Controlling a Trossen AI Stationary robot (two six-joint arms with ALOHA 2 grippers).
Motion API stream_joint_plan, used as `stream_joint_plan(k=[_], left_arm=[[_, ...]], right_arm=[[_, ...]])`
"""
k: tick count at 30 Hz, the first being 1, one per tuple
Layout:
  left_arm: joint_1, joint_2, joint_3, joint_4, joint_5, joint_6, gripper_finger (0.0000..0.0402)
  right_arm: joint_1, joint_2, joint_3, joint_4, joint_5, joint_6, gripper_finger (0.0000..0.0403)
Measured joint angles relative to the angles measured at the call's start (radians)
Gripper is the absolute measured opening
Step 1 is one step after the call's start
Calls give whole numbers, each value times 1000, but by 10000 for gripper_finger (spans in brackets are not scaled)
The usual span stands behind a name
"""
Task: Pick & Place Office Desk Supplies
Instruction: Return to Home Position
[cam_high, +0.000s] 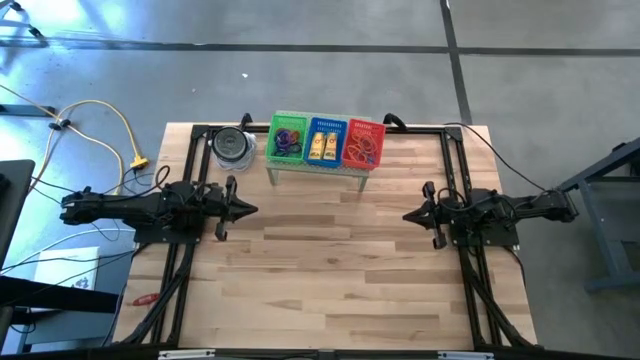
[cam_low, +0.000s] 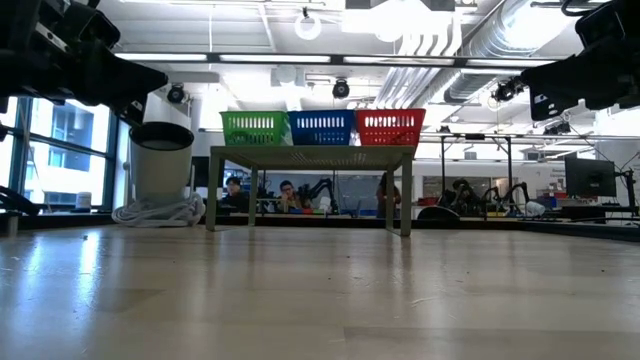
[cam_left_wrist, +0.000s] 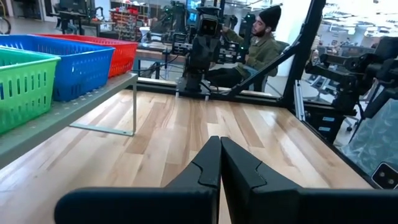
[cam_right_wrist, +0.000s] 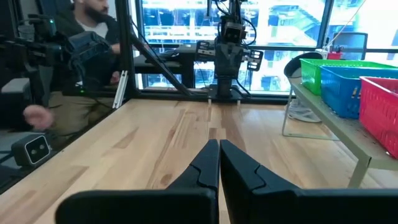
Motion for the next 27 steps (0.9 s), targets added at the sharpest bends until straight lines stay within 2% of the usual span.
stream_joint_plan(k=[27], left_arm=[[0, 0, 0, 1, 0, -13, 0]], right_arm=[[0, 0, 0, 3, 4, 0, 2]])
